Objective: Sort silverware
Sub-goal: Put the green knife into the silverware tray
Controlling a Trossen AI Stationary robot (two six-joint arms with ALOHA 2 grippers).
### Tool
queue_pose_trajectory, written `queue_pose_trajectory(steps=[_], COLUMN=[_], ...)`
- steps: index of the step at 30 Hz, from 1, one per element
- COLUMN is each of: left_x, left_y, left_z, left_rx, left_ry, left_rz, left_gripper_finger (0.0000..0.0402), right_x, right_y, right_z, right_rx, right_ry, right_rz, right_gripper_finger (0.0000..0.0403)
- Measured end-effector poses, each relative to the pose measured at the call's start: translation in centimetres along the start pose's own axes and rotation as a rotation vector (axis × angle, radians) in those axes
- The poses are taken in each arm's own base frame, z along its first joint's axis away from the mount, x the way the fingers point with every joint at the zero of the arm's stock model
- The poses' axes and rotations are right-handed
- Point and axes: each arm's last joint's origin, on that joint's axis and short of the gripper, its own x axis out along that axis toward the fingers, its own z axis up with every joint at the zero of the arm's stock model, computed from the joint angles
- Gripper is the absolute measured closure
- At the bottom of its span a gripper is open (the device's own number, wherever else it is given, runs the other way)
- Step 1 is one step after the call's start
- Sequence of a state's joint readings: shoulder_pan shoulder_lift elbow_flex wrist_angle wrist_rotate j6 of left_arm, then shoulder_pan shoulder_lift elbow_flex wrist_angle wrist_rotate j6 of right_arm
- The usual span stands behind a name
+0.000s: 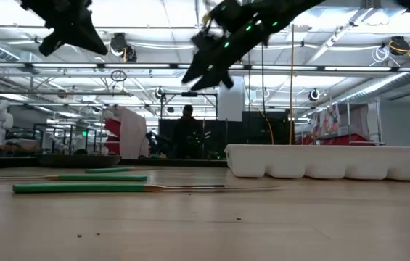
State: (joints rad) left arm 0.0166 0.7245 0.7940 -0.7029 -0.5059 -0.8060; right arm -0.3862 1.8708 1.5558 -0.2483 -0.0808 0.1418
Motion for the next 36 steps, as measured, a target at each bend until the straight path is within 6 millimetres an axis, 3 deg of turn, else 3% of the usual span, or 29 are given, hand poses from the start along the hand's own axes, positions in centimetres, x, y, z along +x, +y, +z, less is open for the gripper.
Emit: queue_pose_trajectory(steps=[2,5,10,16,21,27,32,36], left_x=[-0.4,-0.4,-0.4,-0.6,-0.9,-1.4,-1.5,-1.5], left_y=[0.2,0.3,0.7,1.2,1.7,2.1,2.3,2.3], left_z=[0.1,-0.1,-0.8,-1.4,-1.7,-1.7,-1.8,-1.8], left_rx=[0.001,0.066,0.12,0.142,0.142,0.142,0.143,0.144], left_ry=[-0.009,0.036,0.13,0.21,0.258,0.259,0.267,0.264], left_rz=[-0.014,-0.034,-0.033,-0.008,0.001,0.006,0.02,0.023], left_gripper_finger=[0.0388,0.0387,0.0379,0.037,0.037,0.0369,0.0369,0.0369], right_x=[2.3,5.1,7.2,9.5,11.9,15.1,17.5,18.1], right_y=[-0.2,1.4,5.5,9.2,10.8,11.0,10.5,10.1], right_z=[-0.4,-1.0,-1.6,-2.0,-3.2,-4.7,-5.4,-5.9], right_rx=[-0.026,-0.265,-0.806,-1.097,-1.127,-1.093,-0.958,-0.717], right_ry=[0.067,0.201,0.396,0.355,0.268,0.184,0.118,0.148], right_rz=[-0.004,0.048,0.2,0.344,0.387,0.331,0.148,0.095], right_gripper_finger=[0.019,0.019,0.019,0.019,0.019,0.019,0.0199,0.022])
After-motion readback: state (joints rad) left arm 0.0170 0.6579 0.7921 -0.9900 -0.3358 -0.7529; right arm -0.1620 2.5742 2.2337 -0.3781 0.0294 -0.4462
